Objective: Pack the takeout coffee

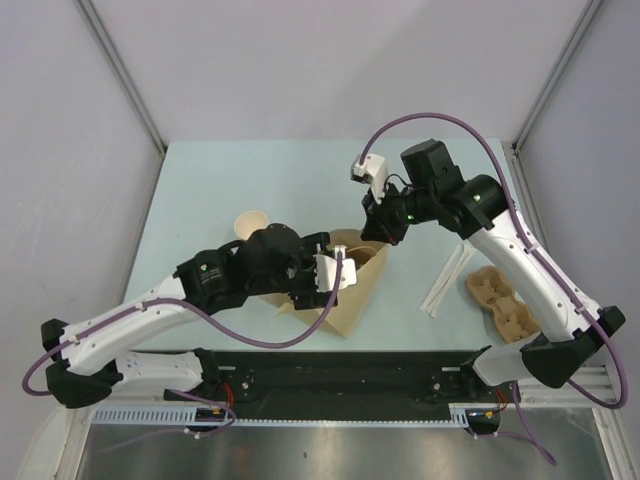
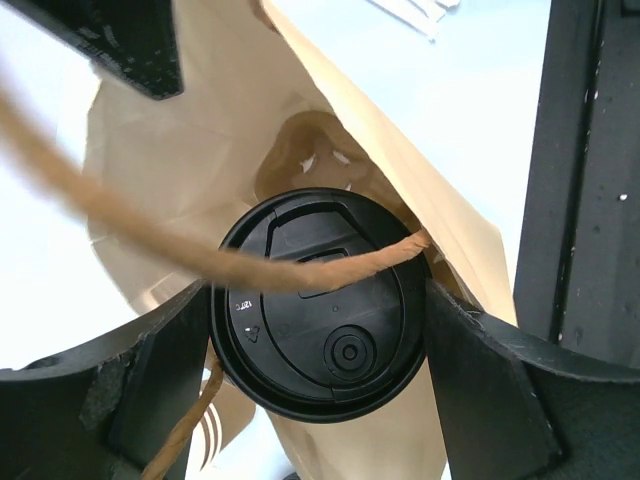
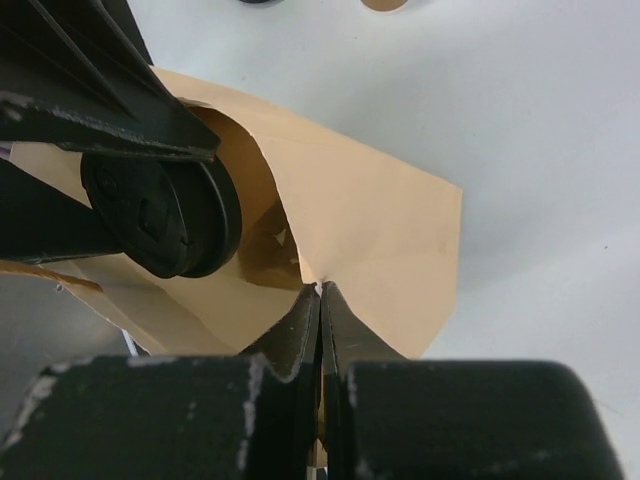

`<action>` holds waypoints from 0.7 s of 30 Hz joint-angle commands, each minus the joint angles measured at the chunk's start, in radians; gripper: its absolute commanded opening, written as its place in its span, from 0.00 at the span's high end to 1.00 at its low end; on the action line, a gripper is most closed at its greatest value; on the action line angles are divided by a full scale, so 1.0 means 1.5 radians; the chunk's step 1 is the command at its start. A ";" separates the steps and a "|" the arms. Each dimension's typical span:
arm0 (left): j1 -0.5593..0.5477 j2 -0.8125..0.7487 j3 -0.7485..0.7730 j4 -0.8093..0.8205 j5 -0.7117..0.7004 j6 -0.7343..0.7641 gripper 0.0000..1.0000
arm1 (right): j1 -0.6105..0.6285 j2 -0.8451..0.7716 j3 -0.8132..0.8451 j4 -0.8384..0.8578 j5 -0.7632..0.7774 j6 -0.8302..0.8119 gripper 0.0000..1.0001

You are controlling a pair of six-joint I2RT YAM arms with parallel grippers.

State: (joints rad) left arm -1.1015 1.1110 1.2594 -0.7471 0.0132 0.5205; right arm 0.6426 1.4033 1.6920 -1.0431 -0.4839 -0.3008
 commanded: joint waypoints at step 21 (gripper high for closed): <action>0.057 -0.017 -0.071 0.101 0.206 -0.141 0.80 | 0.005 -0.114 -0.141 0.149 -0.005 0.076 1.00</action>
State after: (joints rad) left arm -1.0088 1.0977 1.1835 -0.6319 0.2607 0.3546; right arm 0.6441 1.2736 1.4883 -0.8967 -0.4767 -0.2276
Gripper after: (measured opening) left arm 0.812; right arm 0.009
